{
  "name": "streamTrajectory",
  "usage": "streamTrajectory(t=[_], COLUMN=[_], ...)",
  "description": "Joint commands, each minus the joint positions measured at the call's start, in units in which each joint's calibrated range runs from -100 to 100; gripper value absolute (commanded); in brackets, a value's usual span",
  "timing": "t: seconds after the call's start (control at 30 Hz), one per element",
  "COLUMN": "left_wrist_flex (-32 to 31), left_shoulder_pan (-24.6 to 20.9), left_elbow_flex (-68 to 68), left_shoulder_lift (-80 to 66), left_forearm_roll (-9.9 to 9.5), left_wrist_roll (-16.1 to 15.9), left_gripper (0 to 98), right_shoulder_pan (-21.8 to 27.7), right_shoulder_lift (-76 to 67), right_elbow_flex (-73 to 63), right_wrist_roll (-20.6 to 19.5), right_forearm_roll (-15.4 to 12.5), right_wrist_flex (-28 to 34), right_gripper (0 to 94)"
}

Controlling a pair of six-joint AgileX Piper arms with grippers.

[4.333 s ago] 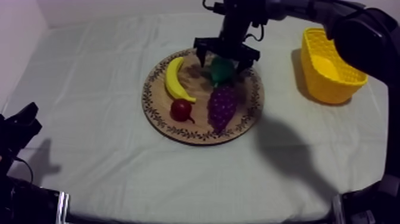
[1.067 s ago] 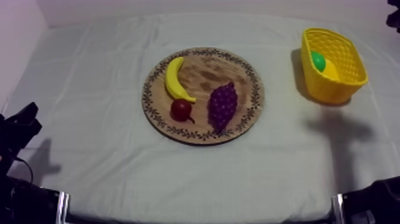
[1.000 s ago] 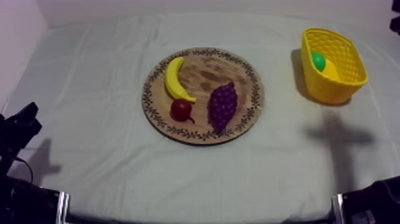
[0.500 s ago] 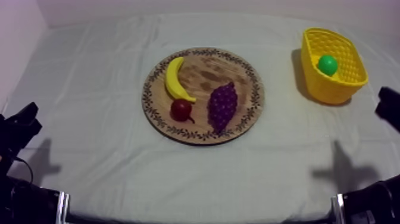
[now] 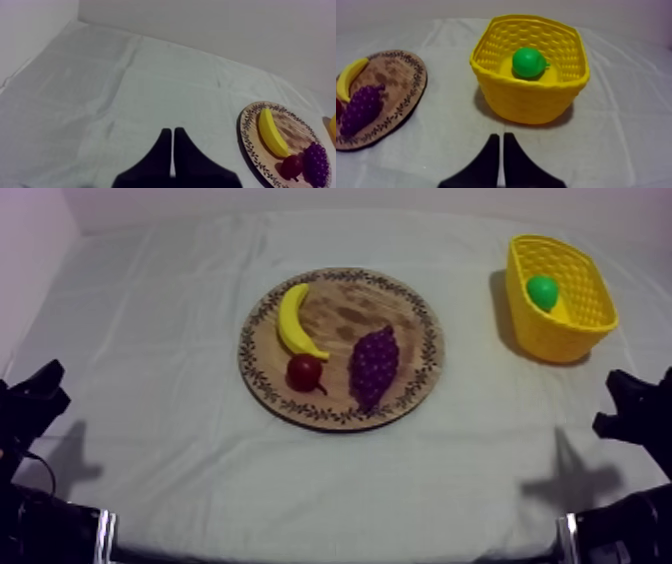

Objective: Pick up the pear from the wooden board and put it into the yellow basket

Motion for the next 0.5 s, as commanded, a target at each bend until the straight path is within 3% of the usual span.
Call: streamTrajectory(t=[0.0, 0.17, 0.47], left_wrist_flex=[0.0, 0.0, 0.0], left_shoulder_pan=[0.0, 0.0, 0.0], left_elbow_flex=[0.0, 0.0, 0.0], left_shoulder_lift=[0.0, 0.0, 0.0], left_forearm_roll=[0.02, 0.02, 0.02], left_wrist_roll=[0.0, 0.0, 0.0], left_gripper=[0.1, 0.1, 0.1], right_shoulder_pan=[0.1, 0.1, 0.1], right_shoulder_lift=[0.0, 0.0, 0.0], right_elbow_flex=[0.1, 0.1, 0.1], right_wrist_roll=[3.2, 5.5, 6.0], right_forearm_roll=[-0.2, -0.4, -0.4], right_wrist_flex=[0.2, 0.1, 0.0], right_gripper=[0.2, 0.2, 0.2])
